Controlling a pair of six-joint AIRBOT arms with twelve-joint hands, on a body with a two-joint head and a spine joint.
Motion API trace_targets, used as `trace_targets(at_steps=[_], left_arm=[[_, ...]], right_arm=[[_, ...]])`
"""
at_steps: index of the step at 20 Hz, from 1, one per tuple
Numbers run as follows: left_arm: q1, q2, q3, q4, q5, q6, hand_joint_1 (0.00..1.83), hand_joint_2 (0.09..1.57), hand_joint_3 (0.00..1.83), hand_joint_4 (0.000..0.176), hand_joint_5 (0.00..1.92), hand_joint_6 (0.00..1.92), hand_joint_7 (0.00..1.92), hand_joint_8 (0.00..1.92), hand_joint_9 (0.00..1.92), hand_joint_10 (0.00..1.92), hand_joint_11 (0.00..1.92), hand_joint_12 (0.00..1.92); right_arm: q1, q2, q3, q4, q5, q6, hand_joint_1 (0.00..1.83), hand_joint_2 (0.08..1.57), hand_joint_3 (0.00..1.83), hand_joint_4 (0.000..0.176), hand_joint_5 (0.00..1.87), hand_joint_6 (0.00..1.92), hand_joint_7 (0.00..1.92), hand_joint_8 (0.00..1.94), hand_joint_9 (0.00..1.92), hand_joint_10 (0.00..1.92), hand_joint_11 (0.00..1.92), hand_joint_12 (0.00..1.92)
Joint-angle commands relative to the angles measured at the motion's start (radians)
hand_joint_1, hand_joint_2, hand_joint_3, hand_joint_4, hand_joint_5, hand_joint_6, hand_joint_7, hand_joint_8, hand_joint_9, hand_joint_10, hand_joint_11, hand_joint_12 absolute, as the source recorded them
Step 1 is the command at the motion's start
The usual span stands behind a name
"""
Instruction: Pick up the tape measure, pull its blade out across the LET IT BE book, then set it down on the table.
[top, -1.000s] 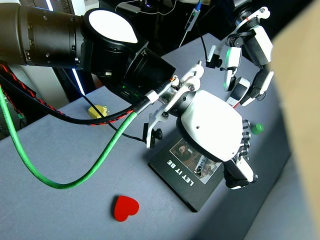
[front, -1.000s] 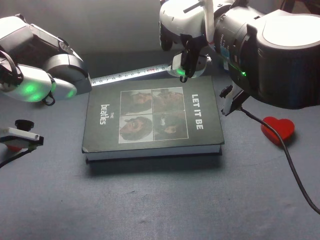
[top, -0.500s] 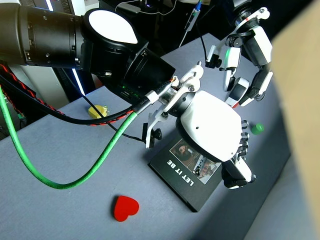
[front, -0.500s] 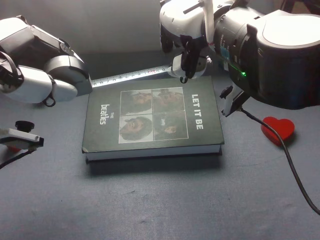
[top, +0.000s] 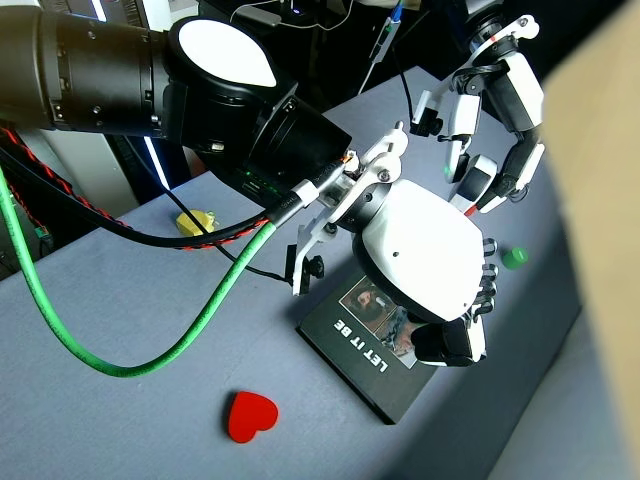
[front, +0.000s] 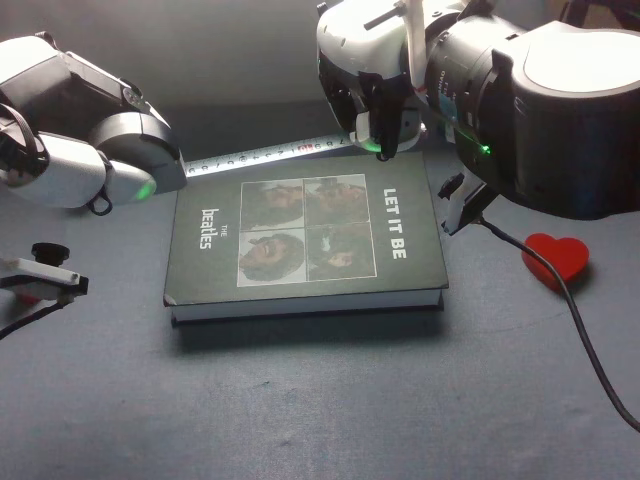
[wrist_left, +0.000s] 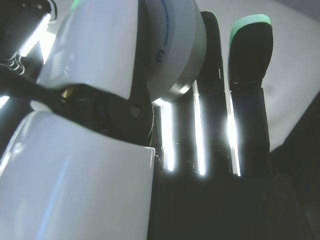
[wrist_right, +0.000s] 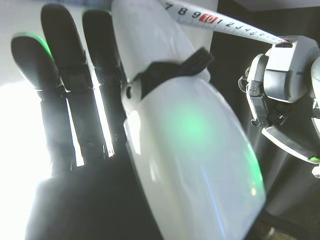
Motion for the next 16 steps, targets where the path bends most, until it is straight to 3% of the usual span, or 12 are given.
trace_targets(at_steps=[1,16], left_arm=[[-0.006,0.007,0.007,0.036,-0.060,-0.013,1.49,1.11,0.00,0.000,1.00,0.61,0.90,1.05,0.91,1.21,0.88,1.51],[-0.005,0.007,0.007,0.039,-0.055,-0.018,1.49,1.10,0.00,0.000,1.01,0.60,0.91,1.03,0.93,1.17,0.90,1.49]], right_arm=[[0.004,0.005,0.002,-0.068,-0.007,-0.006,1.21,1.15,0.00,0.000,0.86,1.06,0.98,1.13,0.91,0.85,0.67,1.39],[0.010,0.013,0.002,-0.069,0.000,-0.010,1.21,1.15,0.00,0.000,0.84,1.07,0.99,1.12,0.88,0.86,0.62,1.39]])
